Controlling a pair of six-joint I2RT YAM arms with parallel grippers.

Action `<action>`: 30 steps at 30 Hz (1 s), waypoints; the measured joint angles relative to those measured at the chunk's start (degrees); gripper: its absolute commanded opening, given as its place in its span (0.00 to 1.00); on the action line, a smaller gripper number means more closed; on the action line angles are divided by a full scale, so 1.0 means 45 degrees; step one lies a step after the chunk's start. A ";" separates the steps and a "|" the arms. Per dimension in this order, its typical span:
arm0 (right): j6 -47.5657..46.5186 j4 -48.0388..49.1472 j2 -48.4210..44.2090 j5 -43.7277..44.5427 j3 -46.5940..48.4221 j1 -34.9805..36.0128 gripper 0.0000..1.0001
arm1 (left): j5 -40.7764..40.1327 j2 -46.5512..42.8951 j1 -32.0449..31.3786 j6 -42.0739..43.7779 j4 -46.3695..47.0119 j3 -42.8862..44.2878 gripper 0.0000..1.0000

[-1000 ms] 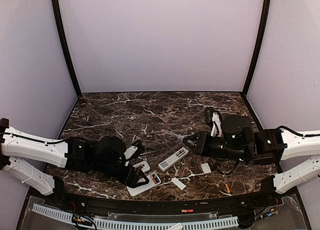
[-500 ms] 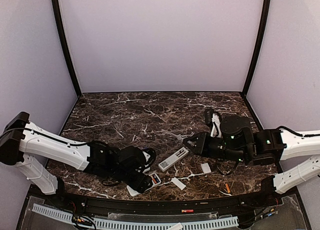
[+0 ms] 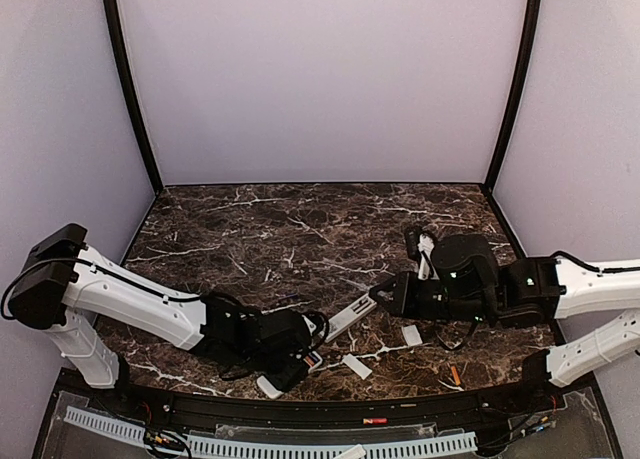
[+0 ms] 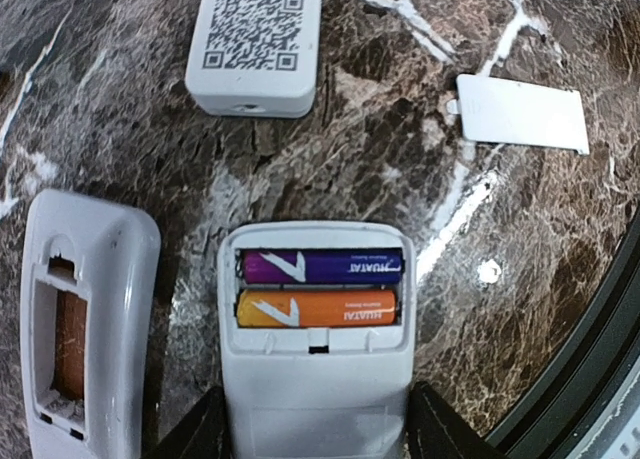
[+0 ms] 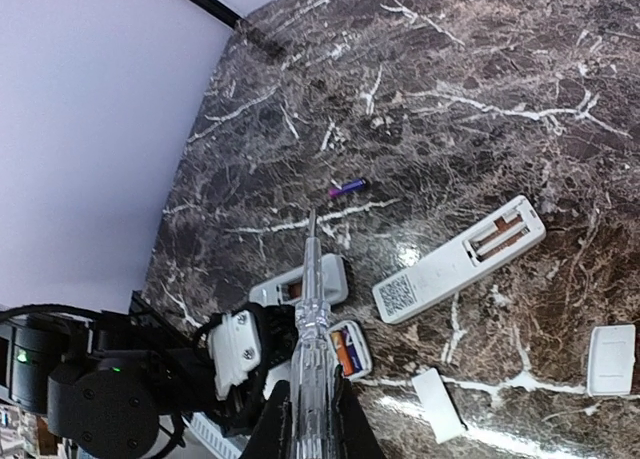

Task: Unload the batteries from the remote control
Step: Hold the remote control without the battery cover at the center of the board.

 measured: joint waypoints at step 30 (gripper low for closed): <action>-0.3764 -0.1554 0.5202 -0.6266 0.1880 -0.0578 0.00 | 0.0772 -0.0301 -0.0029 0.3954 0.1535 -0.0869 0.39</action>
